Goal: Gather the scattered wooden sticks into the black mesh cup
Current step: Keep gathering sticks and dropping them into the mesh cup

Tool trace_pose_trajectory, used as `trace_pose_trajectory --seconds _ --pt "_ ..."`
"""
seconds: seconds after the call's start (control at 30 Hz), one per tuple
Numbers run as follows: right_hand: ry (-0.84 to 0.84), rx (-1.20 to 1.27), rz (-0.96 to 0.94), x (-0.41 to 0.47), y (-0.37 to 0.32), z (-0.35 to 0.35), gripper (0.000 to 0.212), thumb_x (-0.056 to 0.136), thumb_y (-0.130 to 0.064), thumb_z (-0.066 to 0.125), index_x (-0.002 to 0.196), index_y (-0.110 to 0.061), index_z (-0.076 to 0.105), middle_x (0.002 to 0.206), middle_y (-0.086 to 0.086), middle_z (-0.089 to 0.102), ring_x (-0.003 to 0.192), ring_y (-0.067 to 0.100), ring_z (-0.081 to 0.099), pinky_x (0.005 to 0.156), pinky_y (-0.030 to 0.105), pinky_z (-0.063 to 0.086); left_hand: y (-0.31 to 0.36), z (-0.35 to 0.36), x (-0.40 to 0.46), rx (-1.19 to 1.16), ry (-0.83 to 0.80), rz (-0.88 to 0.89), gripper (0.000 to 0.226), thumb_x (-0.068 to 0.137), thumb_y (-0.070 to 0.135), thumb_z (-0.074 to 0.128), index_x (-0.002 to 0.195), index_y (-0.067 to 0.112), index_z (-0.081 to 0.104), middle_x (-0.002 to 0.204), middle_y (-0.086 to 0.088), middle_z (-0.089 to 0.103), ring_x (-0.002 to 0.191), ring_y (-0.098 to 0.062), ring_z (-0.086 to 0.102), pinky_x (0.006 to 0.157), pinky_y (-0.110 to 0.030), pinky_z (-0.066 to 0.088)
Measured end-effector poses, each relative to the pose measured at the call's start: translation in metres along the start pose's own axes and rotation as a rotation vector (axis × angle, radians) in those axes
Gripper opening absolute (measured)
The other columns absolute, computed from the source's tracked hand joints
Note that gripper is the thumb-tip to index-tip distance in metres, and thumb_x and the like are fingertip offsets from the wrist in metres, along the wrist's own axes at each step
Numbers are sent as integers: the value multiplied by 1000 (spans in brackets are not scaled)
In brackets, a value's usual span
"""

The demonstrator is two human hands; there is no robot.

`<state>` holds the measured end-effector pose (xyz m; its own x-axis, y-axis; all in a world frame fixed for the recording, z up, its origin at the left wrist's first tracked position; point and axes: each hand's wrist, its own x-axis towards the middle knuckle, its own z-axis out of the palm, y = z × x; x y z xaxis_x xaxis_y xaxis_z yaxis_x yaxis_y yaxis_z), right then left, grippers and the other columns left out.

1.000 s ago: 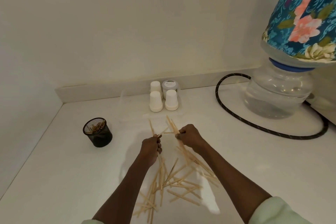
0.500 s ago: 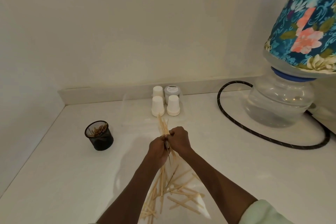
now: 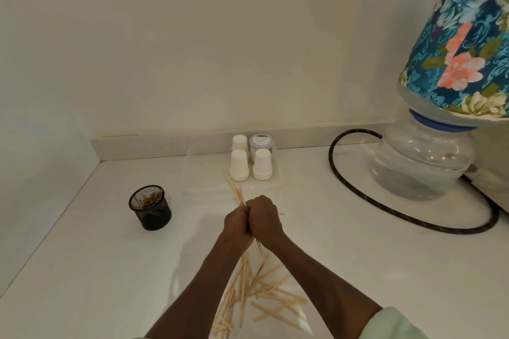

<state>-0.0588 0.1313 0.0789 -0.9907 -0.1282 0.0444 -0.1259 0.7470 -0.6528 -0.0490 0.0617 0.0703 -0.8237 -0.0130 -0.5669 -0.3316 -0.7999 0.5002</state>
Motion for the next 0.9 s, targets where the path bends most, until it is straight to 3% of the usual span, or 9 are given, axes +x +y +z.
trace_pose_trajectory --seconds 0.17,0.33,0.53,0.63,0.73,0.9 --pt "141 211 17 -2 -8 -10 22 80 -3 54 74 -7 75 72 8 72 71 20 67 66 38 57 7 5 -2 145 39 88 27 103 8 34 101 -1 59 72 -14 74 73 -23 71 55 -29 55" --pt "34 244 -1 2 -9 -20 19 79 -5 62 82 -11 79 80 6 76 77 18 71 73 33 57 15 4 0 288 81 155 23 100 -2 32 101 -1 55 91 -19 64 83 -23 64 63 -28 53" --pt "112 244 -22 4 -13 -24 14 74 -4 68 82 -12 78 79 2 76 75 13 70 74 29 57 17 2 1 439 137 153 28 99 -1 36 121 -8 52 70 -11 52 59 -16 50 53 -27 39" --pt "111 254 1 5 -16 -24 16 74 -6 68 83 -16 77 81 -3 76 78 10 70 77 26 56 15 4 -4 449 106 136 25 94 -6 35 107 -5 57 77 -14 56 65 -20 53 59 -31 42" --pt "98 239 0 4 -16 -23 16 76 -10 67 84 -20 77 83 -5 76 81 8 70 78 25 55 9 6 -8 485 109 165 27 93 -5 34 86 0 60 63 -9 50 53 -16 45 51 -28 34" --pt "32 352 12 2 -7 -29 17 87 -22 64 83 -11 76 83 -2 76 79 11 70 80 30 56 11 8 -5 497 200 188 28 94 2 32 74 6 50 54 -3 40 44 -12 33 42 -22 28"
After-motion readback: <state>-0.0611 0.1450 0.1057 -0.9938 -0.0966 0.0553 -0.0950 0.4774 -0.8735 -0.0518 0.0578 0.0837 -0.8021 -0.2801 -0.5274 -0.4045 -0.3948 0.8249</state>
